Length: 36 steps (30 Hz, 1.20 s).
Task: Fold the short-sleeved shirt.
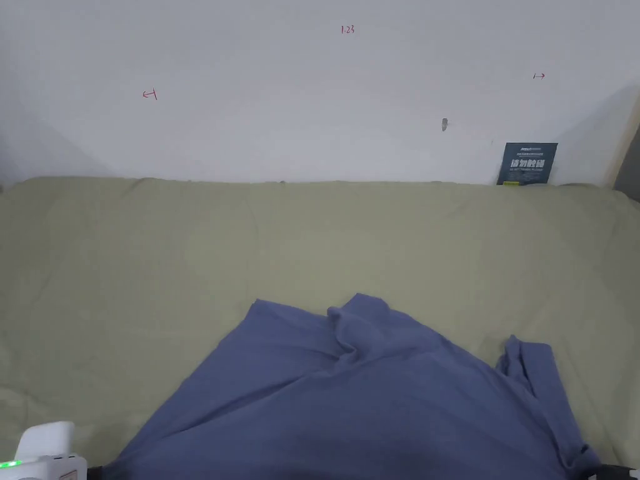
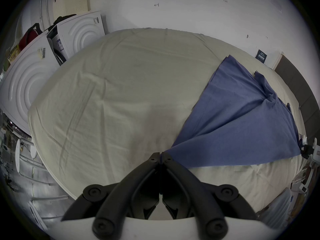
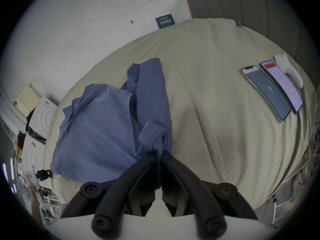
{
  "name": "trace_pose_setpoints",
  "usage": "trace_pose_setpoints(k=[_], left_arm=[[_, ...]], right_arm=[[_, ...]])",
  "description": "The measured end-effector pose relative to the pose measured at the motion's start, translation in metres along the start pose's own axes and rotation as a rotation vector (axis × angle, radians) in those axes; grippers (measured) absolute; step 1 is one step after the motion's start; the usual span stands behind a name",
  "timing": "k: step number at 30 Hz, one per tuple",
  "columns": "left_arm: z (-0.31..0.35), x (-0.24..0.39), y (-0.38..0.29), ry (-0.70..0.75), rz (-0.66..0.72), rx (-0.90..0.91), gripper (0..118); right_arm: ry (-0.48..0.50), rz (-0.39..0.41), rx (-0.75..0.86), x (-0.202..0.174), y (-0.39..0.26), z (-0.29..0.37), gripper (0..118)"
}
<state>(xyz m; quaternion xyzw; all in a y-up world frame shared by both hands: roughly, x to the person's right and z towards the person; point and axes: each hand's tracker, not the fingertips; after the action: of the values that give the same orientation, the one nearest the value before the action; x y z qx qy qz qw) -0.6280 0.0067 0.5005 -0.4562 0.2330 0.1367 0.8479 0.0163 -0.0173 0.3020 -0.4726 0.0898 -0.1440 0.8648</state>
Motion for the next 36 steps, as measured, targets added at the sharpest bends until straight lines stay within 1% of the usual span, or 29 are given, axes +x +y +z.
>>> trace_pose_setpoints(k=[1, 2, 3, 4, 5, 6, 7, 8, 9, 10, 11, 12, 13, 14, 15, 16, 18, 19, 21, 23, 26, 28, 29, 30, 31, 32, 33, 34, 36], left_arm=[[0.002, -0.002, 0.001, -0.015, 0.008, 0.02, 9], [0.004, -0.004, 0.001, -0.039, 0.008, 0.026, 61], [0.007, -0.004, 0.0, -0.034, 0.006, 0.029, 112], [0.006, -0.005, 0.001, -0.028, 0.0, 0.012, 117], [0.019, -0.012, 0.015, -0.05, 0.077, 0.069, 110], [0.034, -0.021, 0.039, -0.042, 0.002, 0.084, 110], [0.046, -0.014, 0.021, -0.047, 0.025, 0.049, 110], [0.061, -0.017, 0.027, -0.065, 0.032, 0.07, 109], [0.08, -0.019, 0.034, -0.079, 0.035, 0.115, 107], [0.098, -0.02, 0.04, -0.085, 0.022, 0.15, 102], [0.07, -0.016, -0.002, -0.094, -0.002, 0.176, 73], [0.078, -0.017, -0.007, -0.104, -0.006, 0.203, 14], [0.086, -0.019, -0.013, -0.112, -0.007, 0.231, 0], [0.088, -0.021, -0.017, -0.126, -0.003, 0.252, 0], [0.121, 0.013, -0.029, -0.084, -0.014, 0.331, 0], [0.125, 0.014, -0.031, -0.083, -0.02, 0.277, 0], [0.134, 0.011, -0.038, -0.103, 0.011, 0.283, 0], [0.127, -0.001, -0.044, -0.121, 0.033, 0.278, 0], [0.126, -0.01, -0.048, -0.095, 0.042, 0.275, 0], [0.118, -0.014, -0.05, -0.066, 0.044, 0.258, 0], [0.107, -0.027, -0.046, -0.083, 0.078, 0.231, 0], [0.083, -0.042, -0.035, -0.093, 0.087, 0.204, 0], [0.074, -0.046, -0.03, -0.095, 0.085, 0.202, 32], [0.065, -0.05, -0.024, -0.101, 0.078, 0.184, 87], [0.054, -0.037, -0.022, -0.103, 0.027, 0.147, 118], [0.039, -0.037, -0.017, -0.103, 0.032, 0.065, 113], [0.035, -0.039, -0.012, -0.11, 0.051, 0.139, 113], [0.024, -0.031, -0.012, -0.075, 0.018, 0.071, 113], [0.006, -0.018, -0.016, -0.067, 0.011, 0.044, 113]], right_arm=[[-0.039, -0.009, -0.001, 0.0, 0.001, 0.001, 73], [-0.054, 0.002, 0.001, 0.0, 0.001, 0.003, 111], [-0.046, 0.01, 0.008, 0.002, 0.0, 0.009, 118], [-0.072, 0.021, 0.036, 0.0, -0.001, 0.018, 118], [-0.087, 0.062, 0.07, -0.005, -0.001, 0.027, 118], [-0.107, 0.102, 0.079, -0.01, -0.001, 0.036, 118], [-0.106, 0.143, 0.096, -0.018, -0.001, 0.045, 118], [-0.081, 0.16, 0.12, -0.024, -0.003, 0.054, 117], [-0.074, 0.185, 0.139, -0.039, -0.011, 0.07, 111], [-0.054, 0.208, 0.177, -0.049, -0.016, 0.081, 95], [-0.027, 0.224, 0.214, -0.057, -0.021, 0.09, 42], [-0.021, 0.242, 0.23, -0.062, -0.026, 0.095, 0], [-0.035, 0.249, 0.259, -0.064, -0.032, 0.097, 0], [-0.06, 0.263, 0.285, -0.071, -0.038, 0.1, 0], [-0.058, 0.264, 0.313, -0.076, -0.045, 0.107, 0], [-0.033, 0.271, 0.3, -0.082, -0.049, 0.111, 0], [-0.028, 0.292, 0.32, -0.089, -0.059, 0.118, 0], [-0.036, 0.313, 0.333, -0.094, -0.063, 0.121, 0], [-0.042, 0.345, 0.341, -0.097, -0.07, 0.124, 0], [-0.038, 0.347, 0.339, -0.101, -0.073, 0.129, 0], [-0.03, 0.348, 0.338, -0.106, -0.077, 0.13, 0], [-0.024, 0.345, 0.331, -0.109, -0.077, 0.128, 0], [-0.022, 0.341, 0.325, -0.111, -0.078, 0.126, 0], [-0.021, 0.339, 0.317, -0.112, -0.079, 0.123, 0], [-0.022, 0.337, 0.307, -0.113, -0.079, 0.121, 0], [-0.02, 0.337, 0.3, -0.114, -0.081, 0.12, 0], [-0.019, 0.335, 0.294, -0.116, -0.081, 0.116, 0], [-0.019, 0.336, 0.287, -0.118, -0.082, 0.114, 0], [-0.019, 0.34, 0.274, -0.12, -0.084, 0.112, 0]])
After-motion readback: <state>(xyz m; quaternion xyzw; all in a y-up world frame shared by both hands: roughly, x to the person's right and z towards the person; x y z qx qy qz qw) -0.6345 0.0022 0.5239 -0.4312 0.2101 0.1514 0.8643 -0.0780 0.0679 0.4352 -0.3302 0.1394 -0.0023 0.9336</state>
